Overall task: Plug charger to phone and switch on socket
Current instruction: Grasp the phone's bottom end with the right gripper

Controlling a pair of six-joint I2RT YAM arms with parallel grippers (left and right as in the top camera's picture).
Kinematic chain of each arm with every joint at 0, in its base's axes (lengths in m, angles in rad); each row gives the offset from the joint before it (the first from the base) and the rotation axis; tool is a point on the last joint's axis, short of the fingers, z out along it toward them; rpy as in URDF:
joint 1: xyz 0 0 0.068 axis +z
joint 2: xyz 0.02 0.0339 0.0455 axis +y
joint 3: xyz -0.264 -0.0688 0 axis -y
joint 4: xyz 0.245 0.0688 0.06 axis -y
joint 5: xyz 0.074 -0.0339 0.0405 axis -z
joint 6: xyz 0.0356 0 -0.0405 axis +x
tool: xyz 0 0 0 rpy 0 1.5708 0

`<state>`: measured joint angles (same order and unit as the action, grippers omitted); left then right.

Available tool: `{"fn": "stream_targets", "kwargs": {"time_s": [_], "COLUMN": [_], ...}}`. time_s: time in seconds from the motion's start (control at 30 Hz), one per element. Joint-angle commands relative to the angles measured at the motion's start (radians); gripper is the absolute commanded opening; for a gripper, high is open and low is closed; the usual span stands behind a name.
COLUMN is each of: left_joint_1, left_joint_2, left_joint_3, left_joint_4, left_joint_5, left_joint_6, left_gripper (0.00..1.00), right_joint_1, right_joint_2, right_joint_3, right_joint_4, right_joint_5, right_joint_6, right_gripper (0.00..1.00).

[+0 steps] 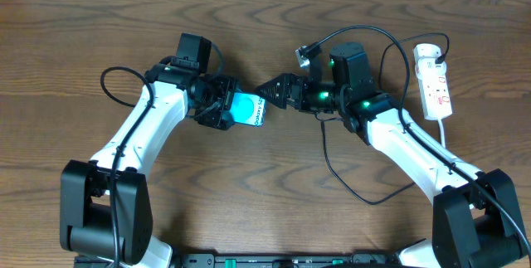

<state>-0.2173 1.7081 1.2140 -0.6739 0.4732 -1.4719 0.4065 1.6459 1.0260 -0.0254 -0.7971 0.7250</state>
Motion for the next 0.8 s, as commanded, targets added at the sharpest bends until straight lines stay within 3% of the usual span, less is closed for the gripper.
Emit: {"fn": "stream_targets", "kwargs": {"time_s": [0.0, 0.5, 0.77], "left_joint_1": [-0.001, -0.003, -0.003], "left_joint_2": [-0.023, -0.023, -0.023], "left_joint_3": [-0.006, -0.006, -0.006], "left_joint_4": [0.004, 0.011, 0.014], "left_joint_5": [0.052, 0.101, 0.123], "left_joint_6": [-0.042, -0.176, -0.175], "left_gripper": [0.08, 0.07, 0.08], "right_joint_1": [0.007, 0.043, 0.074], "right_joint_2": [-0.003, -0.003, -0.003], "right_joint_3": [0.012, 0.012, 0.012], "right_joint_4": [-0.002, -0.039, -0.039], "right_joint_5": [-0.001, 0.095, 0.134], "right_joint_6": [0.008, 0.041, 0.047], "right_gripper": [0.99, 0.99, 0.99]}}
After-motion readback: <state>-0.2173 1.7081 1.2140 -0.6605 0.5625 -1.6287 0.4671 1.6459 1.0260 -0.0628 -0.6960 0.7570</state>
